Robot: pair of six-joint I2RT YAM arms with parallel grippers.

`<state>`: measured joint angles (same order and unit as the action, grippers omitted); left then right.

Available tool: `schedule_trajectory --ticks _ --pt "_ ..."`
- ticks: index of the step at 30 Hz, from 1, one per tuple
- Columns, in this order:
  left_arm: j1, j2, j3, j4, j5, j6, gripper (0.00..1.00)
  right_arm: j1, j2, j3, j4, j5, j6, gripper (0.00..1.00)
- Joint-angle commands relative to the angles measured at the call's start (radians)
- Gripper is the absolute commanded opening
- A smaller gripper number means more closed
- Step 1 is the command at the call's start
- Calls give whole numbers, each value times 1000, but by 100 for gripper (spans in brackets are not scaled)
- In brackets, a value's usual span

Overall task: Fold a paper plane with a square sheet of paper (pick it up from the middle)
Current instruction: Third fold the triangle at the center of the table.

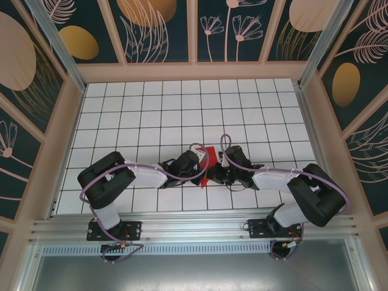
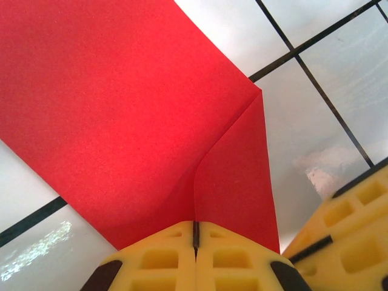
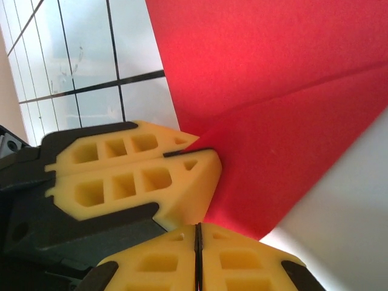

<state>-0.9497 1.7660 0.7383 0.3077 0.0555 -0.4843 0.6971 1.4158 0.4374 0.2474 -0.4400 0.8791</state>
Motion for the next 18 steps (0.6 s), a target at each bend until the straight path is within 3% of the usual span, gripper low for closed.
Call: schedule_trajectory --ticks 1,6,18 --pt "4 -13 -13 -12 12 -14 2 10 43 -36 61 23 40 10" --pt "4 -13 -10 -13 11 -15 2 11 86 -55 85 24 43 10" --pt "4 -13 -16 -5 16 -26 2 59 -44 -76 102 36 88 11"
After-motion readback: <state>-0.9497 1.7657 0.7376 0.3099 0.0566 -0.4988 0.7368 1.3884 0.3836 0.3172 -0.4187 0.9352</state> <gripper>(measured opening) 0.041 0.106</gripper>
